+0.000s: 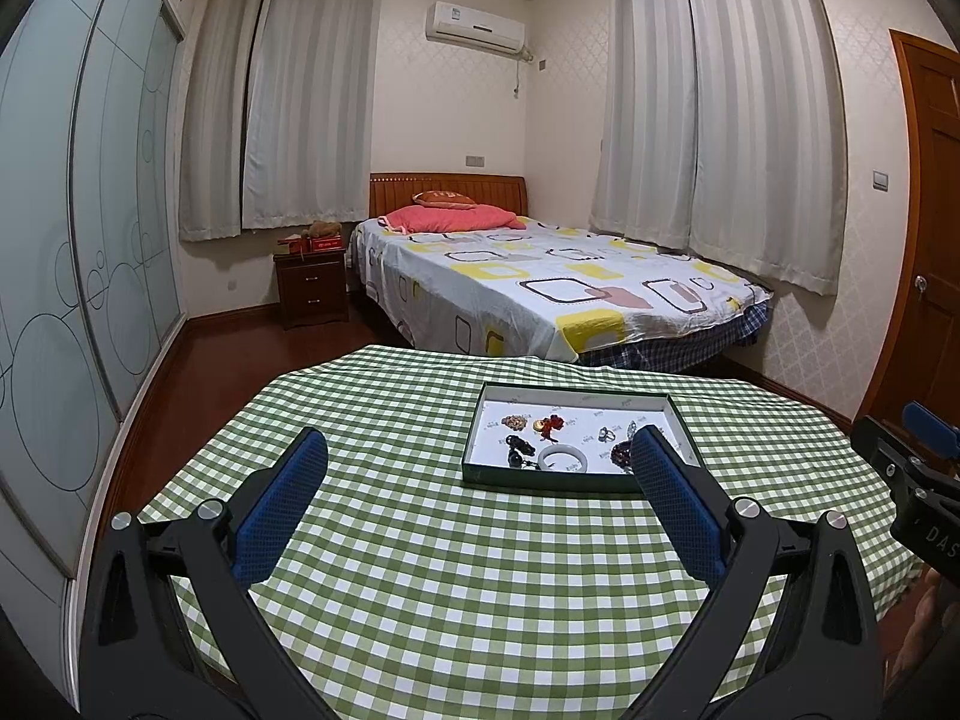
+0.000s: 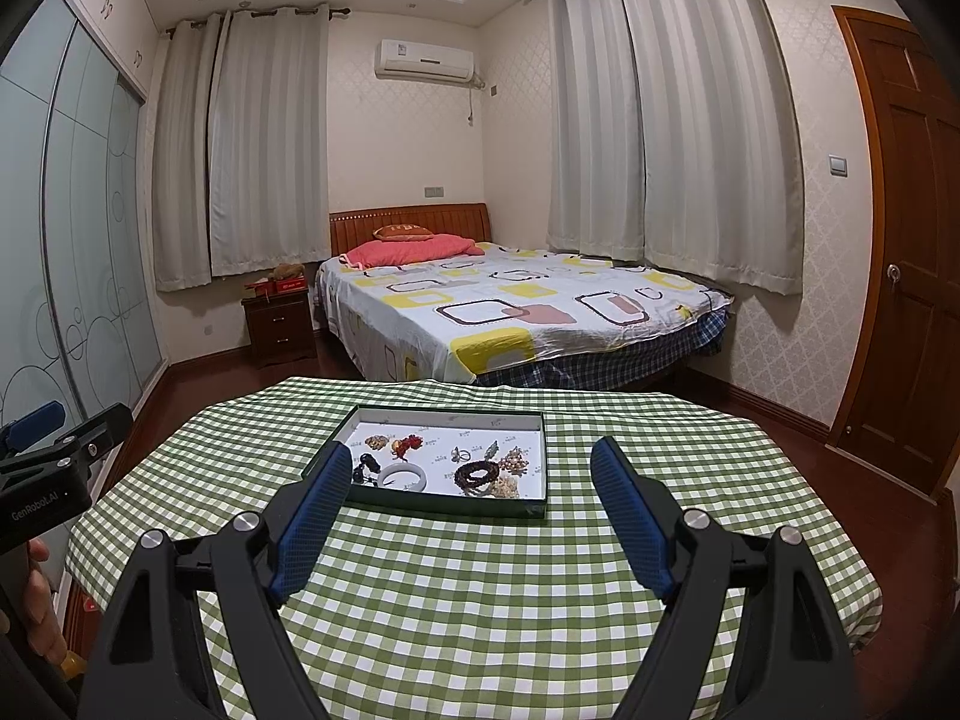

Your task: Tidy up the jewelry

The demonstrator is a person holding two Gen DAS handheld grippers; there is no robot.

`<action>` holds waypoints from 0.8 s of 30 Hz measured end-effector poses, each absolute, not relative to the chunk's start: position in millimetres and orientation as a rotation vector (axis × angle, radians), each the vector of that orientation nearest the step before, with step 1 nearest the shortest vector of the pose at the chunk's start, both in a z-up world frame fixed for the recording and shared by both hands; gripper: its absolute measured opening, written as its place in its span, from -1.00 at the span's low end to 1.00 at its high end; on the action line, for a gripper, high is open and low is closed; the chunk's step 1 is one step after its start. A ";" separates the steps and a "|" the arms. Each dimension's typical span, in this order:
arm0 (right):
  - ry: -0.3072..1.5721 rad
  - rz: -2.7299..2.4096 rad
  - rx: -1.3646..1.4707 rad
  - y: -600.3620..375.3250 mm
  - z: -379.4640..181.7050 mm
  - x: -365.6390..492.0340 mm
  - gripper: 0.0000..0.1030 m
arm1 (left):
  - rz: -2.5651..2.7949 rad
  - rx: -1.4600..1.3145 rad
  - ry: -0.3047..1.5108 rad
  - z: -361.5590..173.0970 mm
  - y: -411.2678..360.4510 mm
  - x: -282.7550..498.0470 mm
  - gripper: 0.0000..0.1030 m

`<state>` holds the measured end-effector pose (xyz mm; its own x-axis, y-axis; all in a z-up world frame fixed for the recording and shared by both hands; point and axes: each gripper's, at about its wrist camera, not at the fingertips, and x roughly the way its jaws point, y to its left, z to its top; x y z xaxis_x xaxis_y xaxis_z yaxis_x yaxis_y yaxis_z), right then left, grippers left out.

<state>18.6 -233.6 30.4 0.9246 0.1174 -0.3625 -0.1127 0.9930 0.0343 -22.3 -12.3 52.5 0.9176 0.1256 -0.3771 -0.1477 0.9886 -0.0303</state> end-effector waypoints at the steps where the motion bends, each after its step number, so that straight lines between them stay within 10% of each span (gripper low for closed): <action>1: 0.372 0.119 0.014 -233.8 30.6 18.4 0.54 | 0.140 -0.059 0.384 52.5 -12.3 -22.2 0.91; 24: 0.401 0.130 0.015 -228.1 18.0 28.4 0.54 | 0.130 -0.061 0.442 36.8 -13.8 -4.3 0.91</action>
<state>28.4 -228.1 18.0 0.9123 0.1290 -0.3887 -0.1231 0.9916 0.0402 -4.3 -13.8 36.8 0.8957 0.1118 -0.4305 -0.1382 0.9899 -0.0304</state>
